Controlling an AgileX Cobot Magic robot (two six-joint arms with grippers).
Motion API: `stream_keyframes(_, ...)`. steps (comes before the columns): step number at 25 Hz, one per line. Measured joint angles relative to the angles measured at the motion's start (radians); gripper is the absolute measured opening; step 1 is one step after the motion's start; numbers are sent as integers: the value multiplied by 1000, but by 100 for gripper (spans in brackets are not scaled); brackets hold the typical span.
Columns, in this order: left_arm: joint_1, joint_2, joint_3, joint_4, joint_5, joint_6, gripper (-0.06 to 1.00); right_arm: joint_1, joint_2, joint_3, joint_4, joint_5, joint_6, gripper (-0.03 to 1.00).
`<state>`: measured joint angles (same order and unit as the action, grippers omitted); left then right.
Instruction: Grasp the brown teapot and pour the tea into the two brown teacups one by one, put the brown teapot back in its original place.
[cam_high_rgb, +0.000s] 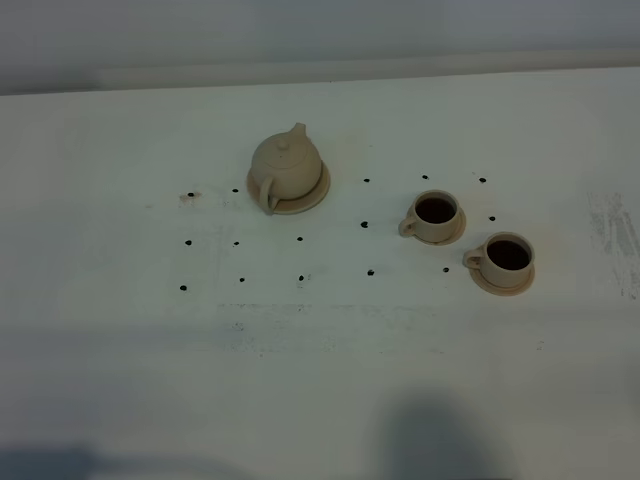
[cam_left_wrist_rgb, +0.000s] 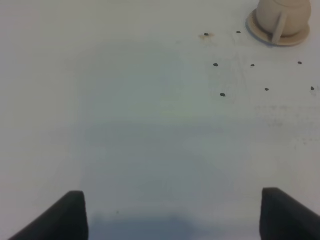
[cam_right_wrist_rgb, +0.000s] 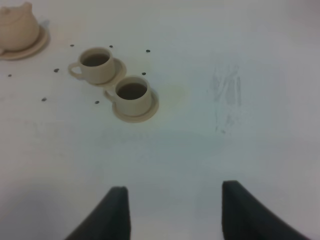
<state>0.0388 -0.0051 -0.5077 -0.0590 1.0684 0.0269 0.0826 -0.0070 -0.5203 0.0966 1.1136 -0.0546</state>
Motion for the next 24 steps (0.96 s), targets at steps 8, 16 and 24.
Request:
stream_keyframes(8,3,0,0,-1,0,0,67,0,0,0,0,0,0,41)
stream_keyframes(16,3,0,0,-1,0,0,67,0,0,0,0,0,0,41)
stream_keyframes(24,3,0,0,-1,0,0,67,0,0,0,0,0,0,41)
